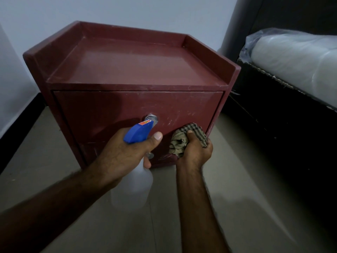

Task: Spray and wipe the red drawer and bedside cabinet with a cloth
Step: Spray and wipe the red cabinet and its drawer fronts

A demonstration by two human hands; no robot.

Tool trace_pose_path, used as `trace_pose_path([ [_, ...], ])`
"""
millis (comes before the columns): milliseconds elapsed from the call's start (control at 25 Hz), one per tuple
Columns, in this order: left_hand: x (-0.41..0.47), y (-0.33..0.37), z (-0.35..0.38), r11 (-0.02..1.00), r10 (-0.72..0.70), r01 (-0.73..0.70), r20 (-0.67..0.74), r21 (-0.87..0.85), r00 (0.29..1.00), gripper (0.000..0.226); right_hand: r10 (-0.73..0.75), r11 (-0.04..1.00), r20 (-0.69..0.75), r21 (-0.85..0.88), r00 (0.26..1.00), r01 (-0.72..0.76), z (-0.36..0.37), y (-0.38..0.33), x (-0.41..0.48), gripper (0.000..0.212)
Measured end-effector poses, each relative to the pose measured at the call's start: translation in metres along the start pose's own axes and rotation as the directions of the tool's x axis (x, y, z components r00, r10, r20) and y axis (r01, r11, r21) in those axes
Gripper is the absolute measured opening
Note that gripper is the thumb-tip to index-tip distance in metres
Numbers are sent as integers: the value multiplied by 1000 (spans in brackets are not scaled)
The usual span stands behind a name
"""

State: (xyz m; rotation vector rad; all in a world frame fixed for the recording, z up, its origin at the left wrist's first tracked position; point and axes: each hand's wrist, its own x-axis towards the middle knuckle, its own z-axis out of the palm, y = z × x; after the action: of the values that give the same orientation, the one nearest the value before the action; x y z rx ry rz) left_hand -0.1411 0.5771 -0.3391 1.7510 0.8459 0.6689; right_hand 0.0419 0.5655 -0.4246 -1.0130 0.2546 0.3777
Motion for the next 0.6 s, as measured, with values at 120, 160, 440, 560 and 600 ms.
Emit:
trace_pose_path([
  [120, -2, -1, 0, 1000, 3, -3, 4, 18, 1000, 53, -2, 1000, 8, 18, 1000, 2, 8, -7, -2, 54],
  [160, -2, -2, 0, 1000, 3, -3, 4, 23, 1000, 55, -8, 1000, 13, 19, 1000, 8, 12, -11, -2, 54],
  [440, -3, 1, 2, 1000, -16, 16, -13, 15, 1000, 51, -13, 997, 37, 75, 999, 10, 11, -19, 1, 64],
  [560, -5, 6, 2, 1000, -8, 8, -11, 16, 1000, 44, 12, 997, 8, 77, 1000, -13, 0, -11, 5, 60],
  [600, -5, 7, 2, 1000, -8, 9, -11, 9, 1000, 44, 14, 997, 9, 77, 1000, -14, -1, -10, 5, 59],
])
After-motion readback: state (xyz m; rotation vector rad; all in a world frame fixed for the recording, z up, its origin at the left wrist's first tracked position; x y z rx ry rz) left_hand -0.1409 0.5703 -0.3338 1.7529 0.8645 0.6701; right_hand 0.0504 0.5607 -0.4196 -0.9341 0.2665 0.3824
